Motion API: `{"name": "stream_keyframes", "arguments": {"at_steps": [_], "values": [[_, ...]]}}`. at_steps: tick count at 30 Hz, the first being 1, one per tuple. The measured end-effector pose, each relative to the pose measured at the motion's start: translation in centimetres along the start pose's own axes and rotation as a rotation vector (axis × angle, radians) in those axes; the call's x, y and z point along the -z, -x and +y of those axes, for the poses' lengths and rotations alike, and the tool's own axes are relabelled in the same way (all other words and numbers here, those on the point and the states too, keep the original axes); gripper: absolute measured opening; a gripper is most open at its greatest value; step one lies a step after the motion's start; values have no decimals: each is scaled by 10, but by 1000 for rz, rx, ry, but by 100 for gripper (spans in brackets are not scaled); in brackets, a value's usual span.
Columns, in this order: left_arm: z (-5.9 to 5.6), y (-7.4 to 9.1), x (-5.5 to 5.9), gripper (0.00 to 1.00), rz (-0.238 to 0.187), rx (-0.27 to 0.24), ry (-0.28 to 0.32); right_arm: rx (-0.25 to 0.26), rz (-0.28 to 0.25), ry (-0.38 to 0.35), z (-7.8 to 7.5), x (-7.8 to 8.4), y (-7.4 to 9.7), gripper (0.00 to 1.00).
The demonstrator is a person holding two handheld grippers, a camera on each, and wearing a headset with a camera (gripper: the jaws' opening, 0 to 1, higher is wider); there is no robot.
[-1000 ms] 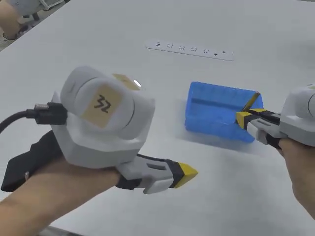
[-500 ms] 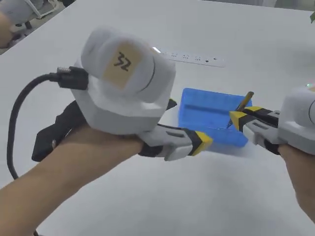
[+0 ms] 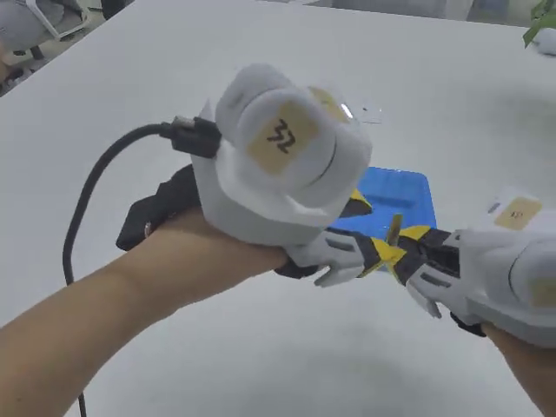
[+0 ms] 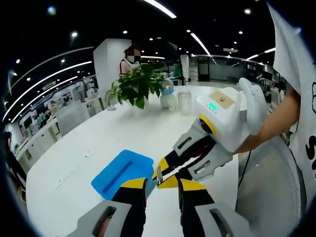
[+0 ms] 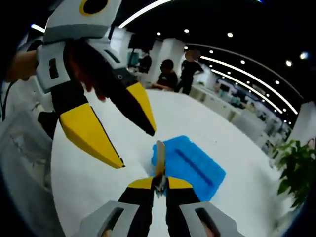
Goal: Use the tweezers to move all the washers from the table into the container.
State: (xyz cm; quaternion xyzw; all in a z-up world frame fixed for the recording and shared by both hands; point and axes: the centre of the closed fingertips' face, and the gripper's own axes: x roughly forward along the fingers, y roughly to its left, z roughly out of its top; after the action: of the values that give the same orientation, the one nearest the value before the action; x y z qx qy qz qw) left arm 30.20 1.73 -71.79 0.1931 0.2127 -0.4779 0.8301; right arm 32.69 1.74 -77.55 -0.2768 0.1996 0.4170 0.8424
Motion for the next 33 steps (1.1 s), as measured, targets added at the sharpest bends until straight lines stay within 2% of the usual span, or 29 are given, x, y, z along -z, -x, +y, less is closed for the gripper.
{"name": "stream_keyframes", "arguments": {"at_steps": [3, 5, 6, 8, 10, 14, 17, 20, 24, 26, 27, 28, 33], "values": [[-11, -3, 8, 20, 20, 34, -12, -25, 48, 80, 11, 13, 2, 5], [-15, -5, 15, 16, 26, 63, -36, -27, 74, 138, 15, 19, 2, 5], [-20, -6, 18, 14, 29, 78, -52, -17, 104, 183, 16, 24, 2, 5], [-25, -11, 21, 10, 31, 95, -35, -37, 132, 234, 22, 32, -1, 5], [-27, -14, 26, 11, 40, 101, -29, -35, 143, 236, 25, 35, -2, 5], [-28, -20, 40, 0, 61, 95, -52, -52, 156, 234, 32, 40, -3, 5], [-26, -22, 47, 0, 70, 100, -54, -55, 176, 249, 35, 47, -5, 5], [-26, -22, 55, 0, 73, 109, -104, -47, 177, 244, 34, 48, -8, 5], [-24, -22, 74, 0, 121, 154, -104, -64, 199, 259, 39, 54, -10, 6], [-22, -26, 83, 0, 131, 163, -113, -66, 204, 269, 41, 58, -10, 7], [-22, -30, 92, 0, 154, 176, -115, -67, 201, 261, 42, 58, -9, 8], [-22, -32, 97, 0, 167, 181, -126, -68, 187, 217, 43, 57, -7, 9], [-22, -41, 113, 0, 198, 212, -144, -96, 129, -35, 47, 50, 4, 21]]}}
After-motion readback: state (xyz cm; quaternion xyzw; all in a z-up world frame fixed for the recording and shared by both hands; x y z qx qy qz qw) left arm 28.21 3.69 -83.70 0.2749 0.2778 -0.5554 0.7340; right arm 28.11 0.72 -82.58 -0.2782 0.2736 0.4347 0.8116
